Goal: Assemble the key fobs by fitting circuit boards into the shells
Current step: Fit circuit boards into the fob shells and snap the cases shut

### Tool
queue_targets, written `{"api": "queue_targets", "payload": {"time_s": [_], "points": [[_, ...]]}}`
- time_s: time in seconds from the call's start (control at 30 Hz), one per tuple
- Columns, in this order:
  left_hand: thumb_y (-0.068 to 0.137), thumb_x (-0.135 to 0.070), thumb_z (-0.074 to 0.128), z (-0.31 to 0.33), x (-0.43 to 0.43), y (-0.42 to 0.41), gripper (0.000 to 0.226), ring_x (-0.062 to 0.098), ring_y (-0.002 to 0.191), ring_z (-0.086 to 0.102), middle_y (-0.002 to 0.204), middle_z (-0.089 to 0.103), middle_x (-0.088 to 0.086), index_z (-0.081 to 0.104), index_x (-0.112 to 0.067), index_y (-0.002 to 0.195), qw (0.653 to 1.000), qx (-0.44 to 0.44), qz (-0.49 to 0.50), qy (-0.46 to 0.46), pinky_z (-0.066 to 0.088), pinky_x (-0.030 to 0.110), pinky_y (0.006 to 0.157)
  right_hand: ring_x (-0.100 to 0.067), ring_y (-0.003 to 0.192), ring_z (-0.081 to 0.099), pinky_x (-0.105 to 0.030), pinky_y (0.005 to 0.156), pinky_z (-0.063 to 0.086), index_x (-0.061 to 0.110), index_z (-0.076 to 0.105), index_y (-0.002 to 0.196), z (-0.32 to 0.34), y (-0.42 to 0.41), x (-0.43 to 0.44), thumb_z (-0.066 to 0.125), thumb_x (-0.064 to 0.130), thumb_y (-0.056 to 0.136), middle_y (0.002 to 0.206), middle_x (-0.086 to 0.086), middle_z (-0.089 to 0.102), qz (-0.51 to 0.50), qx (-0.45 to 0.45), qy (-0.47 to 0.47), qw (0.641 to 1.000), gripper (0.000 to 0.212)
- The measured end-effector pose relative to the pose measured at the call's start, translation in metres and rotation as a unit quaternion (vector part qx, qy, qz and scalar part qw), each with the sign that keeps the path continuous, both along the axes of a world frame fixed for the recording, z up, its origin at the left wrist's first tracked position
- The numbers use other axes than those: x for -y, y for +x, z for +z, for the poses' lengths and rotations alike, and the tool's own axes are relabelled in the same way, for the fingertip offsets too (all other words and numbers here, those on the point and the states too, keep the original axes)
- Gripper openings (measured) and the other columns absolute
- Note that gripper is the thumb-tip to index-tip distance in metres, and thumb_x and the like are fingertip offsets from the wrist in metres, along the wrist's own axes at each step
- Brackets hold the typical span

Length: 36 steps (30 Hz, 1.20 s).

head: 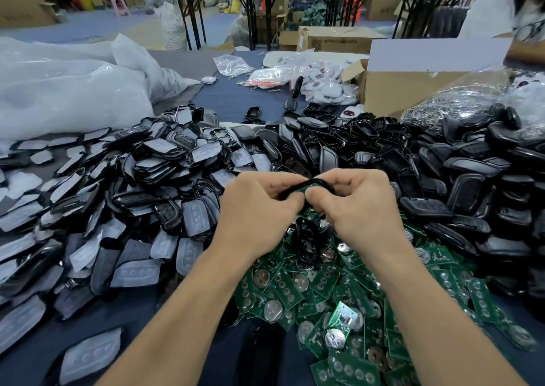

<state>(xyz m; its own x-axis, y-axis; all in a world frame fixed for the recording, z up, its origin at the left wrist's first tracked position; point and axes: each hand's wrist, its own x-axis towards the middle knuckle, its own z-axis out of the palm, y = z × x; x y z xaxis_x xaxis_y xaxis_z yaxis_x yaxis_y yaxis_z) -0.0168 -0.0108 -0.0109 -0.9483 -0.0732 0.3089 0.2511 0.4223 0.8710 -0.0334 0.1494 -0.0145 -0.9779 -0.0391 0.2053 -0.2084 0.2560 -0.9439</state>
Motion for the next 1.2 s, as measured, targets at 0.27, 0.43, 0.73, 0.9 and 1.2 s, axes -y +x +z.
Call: {"api": "queue_targets", "payload": {"time_s": [0.27, 0.43, 0.73, 0.9, 1.2], "points": [[0.084, -0.010, 0.082, 0.010, 0.014, -0.003, 0.053, -0.006, 0.079, 0.074, 0.079, 0.074, -0.031, 0.072, -0.061, 0.075, 0.985, -0.065, 0.142, 0.067, 0.059, 0.015, 0.074, -0.013, 0.053, 0.064, -0.031, 0.051, 0.051, 0.034, 0.079, 0.082, 0.005, 0.008, 0.007, 0.079, 0.028, 0.082, 0.065, 0.003, 0.075, -0.028, -0.003, 0.024, 0.999, 0.005], [0.091, 0.001, 0.075, 0.031, 0.071, -0.011, 0.022, 0.017, 0.074, 0.079, 0.078, 0.079, -0.004, 0.075, -0.021, 0.093, 0.914, -0.094, 0.254, 0.303, 0.061, 0.022, 0.066, 0.004, 0.072, 0.069, -0.014, 0.068, 0.057, 0.033, 0.077, 0.079, 0.018, 0.024, 0.034, 0.079, 0.021, 0.086, 0.074, 0.023, 0.073, 0.029, -0.012, 0.162, 0.986, 0.014], [0.091, 0.008, 0.059, 0.037, 0.098, -0.013, 0.013, 0.020, 0.055, 0.066, 0.063, 0.070, 0.005, 0.060, -0.004, 0.086, 0.795, -0.108, 0.276, 0.529, 0.058, 0.027, 0.059, -0.029, 0.118, 0.051, -0.039, 0.083, 0.046, 0.026, 0.044, 0.151, 0.020, 0.011, 0.140, 0.073, 0.017, 0.088, 0.126, -0.005, 0.051, 0.159, -0.109, 0.434, 0.880, 0.070], [0.091, 0.007, 0.060, 0.037, 0.094, -0.013, 0.018, 0.019, 0.054, 0.067, 0.063, 0.071, 0.006, 0.062, -0.007, 0.080, 0.798, -0.087, 0.280, 0.527, 0.058, 0.025, 0.057, -0.020, 0.098, 0.054, -0.033, 0.065, 0.032, 0.026, 0.068, 0.113, 0.015, 0.012, 0.140, 0.072, 0.012, 0.082, 0.103, 0.005, 0.052, 0.123, -0.169, 0.381, 0.901, 0.034], [0.088, 0.005, 0.063, 0.033, 0.075, -0.012, 0.017, 0.022, 0.055, 0.066, 0.078, 0.070, 0.013, 0.063, -0.007, 0.076, 0.832, -0.039, 0.271, 0.483, 0.058, 0.026, 0.058, -0.018, 0.082, 0.066, -0.039, 0.081, 0.057, 0.039, 0.066, 0.106, 0.011, 0.015, 0.095, 0.075, 0.032, 0.082, 0.082, 0.014, 0.067, 0.051, -0.089, 0.267, 0.958, 0.026]]}}
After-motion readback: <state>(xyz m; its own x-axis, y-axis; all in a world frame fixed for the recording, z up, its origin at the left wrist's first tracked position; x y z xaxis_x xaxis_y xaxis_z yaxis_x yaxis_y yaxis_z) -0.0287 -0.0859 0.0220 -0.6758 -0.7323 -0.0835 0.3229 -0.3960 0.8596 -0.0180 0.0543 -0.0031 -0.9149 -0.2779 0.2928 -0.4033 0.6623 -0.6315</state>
